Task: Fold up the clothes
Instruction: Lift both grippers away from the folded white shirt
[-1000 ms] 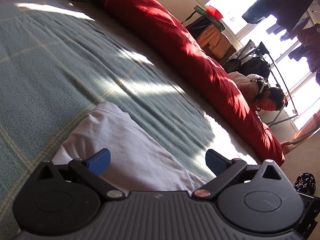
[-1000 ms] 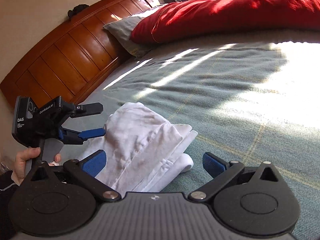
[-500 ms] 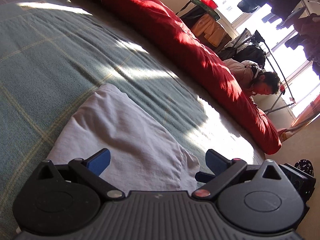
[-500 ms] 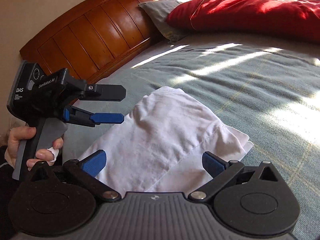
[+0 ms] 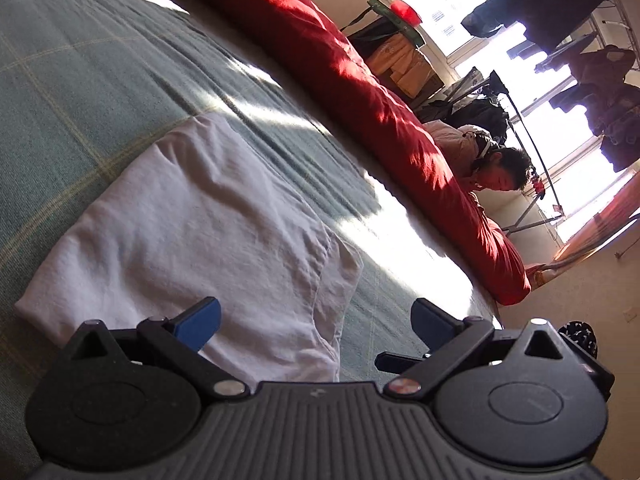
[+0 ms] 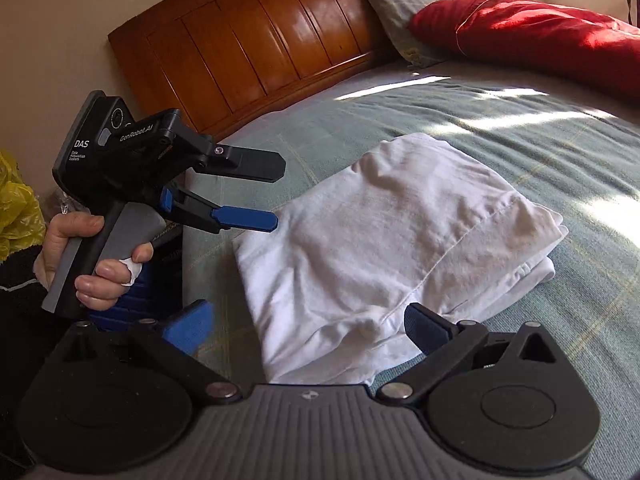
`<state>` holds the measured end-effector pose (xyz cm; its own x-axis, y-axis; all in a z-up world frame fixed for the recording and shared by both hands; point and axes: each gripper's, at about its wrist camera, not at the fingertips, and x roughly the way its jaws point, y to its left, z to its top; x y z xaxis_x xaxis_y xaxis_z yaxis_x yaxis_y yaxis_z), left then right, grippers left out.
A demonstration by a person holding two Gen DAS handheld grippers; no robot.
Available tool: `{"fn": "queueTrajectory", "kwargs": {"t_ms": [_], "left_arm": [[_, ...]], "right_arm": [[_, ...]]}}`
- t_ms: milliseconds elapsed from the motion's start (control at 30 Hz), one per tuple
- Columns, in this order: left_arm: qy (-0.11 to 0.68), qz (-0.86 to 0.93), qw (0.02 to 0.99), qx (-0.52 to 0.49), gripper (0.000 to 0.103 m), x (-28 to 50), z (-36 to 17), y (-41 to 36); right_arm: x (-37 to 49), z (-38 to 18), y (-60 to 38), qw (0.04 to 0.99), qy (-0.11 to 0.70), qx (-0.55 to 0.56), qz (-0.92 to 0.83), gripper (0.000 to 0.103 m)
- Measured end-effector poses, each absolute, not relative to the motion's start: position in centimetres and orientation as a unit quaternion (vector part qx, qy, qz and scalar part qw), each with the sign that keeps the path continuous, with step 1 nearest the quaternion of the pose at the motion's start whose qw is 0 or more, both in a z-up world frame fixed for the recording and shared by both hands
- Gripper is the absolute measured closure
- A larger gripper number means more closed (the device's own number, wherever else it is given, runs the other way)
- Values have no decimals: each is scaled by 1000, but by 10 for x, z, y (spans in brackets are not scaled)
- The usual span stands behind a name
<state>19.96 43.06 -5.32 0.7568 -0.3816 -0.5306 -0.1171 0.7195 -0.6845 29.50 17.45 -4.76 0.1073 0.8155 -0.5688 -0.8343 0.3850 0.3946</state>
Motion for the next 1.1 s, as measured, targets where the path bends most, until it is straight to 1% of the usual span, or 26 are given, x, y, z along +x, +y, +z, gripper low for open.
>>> {"fn": "queueTrajectory", "kwargs": {"t_ms": [233, 333, 433, 567, 700, 967, 1100], "left_arm": [[371, -138, 838, -376, 3, 194, -79, 364], [380, -149, 836, -367, 3, 189, -79, 351], [381, -158, 839, -356, 3, 183, -75, 340], [332, -120, 874, -334, 2, 189, -53, 354], [340, -97, 884, -305, 2, 208, -45, 361], [354, -52, 900, -247, 2, 245, -29, 374], [374, -13, 892, -255, 2, 302, -36, 407]], "right_arm": [[267, -38, 92, 791, 382, -19, 477, 0], [255, -36, 56, 811, 383, -14, 441, 0], [245, -37, 22, 819, 393, 15, 417, 0], [234, -39, -11, 827, 401, 54, 391, 0], [230, -44, -25, 829, 409, 80, 373, 0], [231, -48, -15, 825, 416, 59, 377, 0], [232, -53, -6, 818, 423, 55, 385, 0]]}}
